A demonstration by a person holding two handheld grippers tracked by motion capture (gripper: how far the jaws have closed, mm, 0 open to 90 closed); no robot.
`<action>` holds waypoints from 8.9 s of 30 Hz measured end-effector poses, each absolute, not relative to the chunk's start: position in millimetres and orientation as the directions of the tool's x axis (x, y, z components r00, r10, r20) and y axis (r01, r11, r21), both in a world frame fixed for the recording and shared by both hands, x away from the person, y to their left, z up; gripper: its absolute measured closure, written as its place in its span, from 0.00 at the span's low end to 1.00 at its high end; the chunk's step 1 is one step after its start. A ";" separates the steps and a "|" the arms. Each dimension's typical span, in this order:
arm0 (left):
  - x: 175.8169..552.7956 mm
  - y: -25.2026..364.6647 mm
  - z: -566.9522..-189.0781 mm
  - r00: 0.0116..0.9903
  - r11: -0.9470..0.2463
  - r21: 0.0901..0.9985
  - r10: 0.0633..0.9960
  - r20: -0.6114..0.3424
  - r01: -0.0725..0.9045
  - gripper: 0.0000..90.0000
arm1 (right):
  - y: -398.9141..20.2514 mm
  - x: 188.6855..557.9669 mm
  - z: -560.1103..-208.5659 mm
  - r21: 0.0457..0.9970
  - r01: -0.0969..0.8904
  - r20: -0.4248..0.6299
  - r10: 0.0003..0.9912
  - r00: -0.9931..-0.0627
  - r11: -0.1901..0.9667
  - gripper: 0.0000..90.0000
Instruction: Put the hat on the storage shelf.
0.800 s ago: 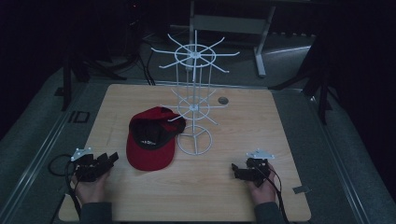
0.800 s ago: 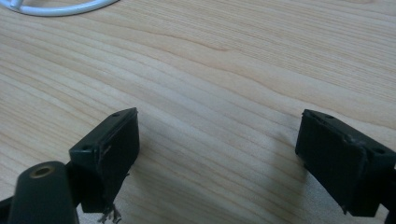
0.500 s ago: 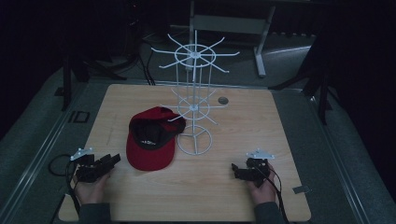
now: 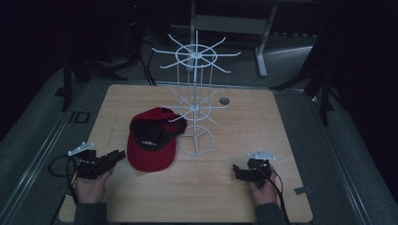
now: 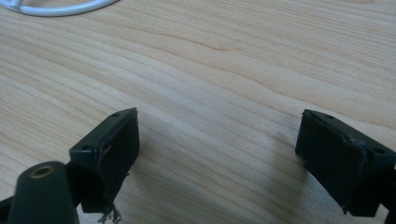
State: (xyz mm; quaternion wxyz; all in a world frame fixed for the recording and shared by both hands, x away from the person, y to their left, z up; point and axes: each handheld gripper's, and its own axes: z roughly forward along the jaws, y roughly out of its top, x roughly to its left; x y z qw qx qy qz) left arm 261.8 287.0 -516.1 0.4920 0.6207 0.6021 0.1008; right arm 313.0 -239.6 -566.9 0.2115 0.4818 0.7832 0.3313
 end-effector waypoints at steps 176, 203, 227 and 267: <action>298.6 289.0 -407.8 0.309 0.234 0.861 0.864 -0.397 0.452 0.95 | -238.8 312.9 -566.9 0.724 0.611 -0.010 0.891 -0.454 0.319 0.15; 296.4 284.6 -393.8 0.309 0.264 0.883 0.865 -0.395 0.388 0.95 | -238.8 312.8 -566.9 0.723 0.613 -0.009 0.891 -0.454 0.319 0.15; 297.5 280.8 -386.5 0.337 0.260 0.891 0.857 -0.391 0.373 0.95 | -238.8 312.8 -566.8 0.723 0.613 -0.008 0.891 -0.454 0.319 0.15; 300.4 267.3 -362.9 0.377 0.246 0.912 0.851 -0.365 0.329 0.95 | -238.8 312.8 -566.9 0.723 0.613 -0.008 0.891 -0.454 0.319 0.15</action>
